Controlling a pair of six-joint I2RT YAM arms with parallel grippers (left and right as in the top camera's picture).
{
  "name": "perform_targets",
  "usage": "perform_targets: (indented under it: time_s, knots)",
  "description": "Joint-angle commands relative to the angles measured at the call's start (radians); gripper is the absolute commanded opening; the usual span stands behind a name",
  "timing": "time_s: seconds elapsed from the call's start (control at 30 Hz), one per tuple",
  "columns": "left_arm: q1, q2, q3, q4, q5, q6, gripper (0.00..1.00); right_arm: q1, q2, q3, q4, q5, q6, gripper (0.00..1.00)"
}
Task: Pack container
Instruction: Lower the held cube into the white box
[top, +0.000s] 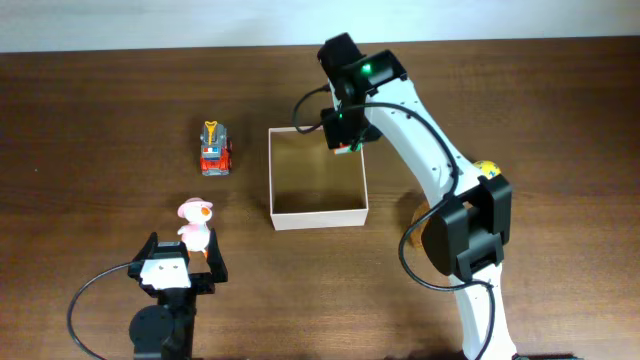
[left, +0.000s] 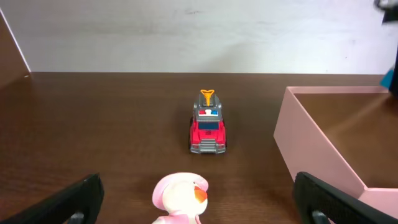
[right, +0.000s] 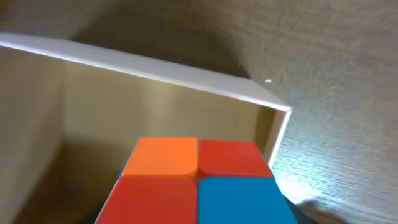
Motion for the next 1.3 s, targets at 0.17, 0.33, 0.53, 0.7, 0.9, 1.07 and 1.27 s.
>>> perform_targets:
  time_s: [0.17, 0.33, 0.53, 0.7, 0.9, 1.07, 1.27]
  knots:
    - [0.006, -0.01, -0.013, 0.002, 0.014, 0.019, 0.99, 0.009, 0.003, -0.089, 0.063, -0.006, 0.027, 0.52]
    - [0.006, -0.01, -0.013, 0.002, 0.014, 0.019, 0.99, 0.009, 0.003, -0.093, 0.094, -0.006, 0.028, 0.52]
    - [0.006, -0.01, -0.013, 0.002, 0.014, 0.019, 0.99, 0.009, 0.003, -0.093, 0.123, -0.005, 0.031, 0.52]
    - [0.006, -0.01, -0.013, 0.002, 0.014, 0.019, 0.99, 0.009, 0.003, -0.093, 0.127, -0.005, 0.031, 0.52]
    - [0.006, -0.01, -0.013, 0.003, 0.014, 0.019, 0.99, 0.009, 0.004, -0.093, 0.13, -0.006, 0.032, 0.52]
    - [0.006, -0.01, -0.013, 0.003, 0.014, 0.019, 0.99, 0.009, 0.004, -0.093, 0.13, -0.006, 0.032, 0.52]
    - [0.006, -0.01, -0.013, 0.003, 0.014, 0.019, 0.99, 0.009, 0.004, -0.093, 0.123, -0.006, 0.031, 0.52]
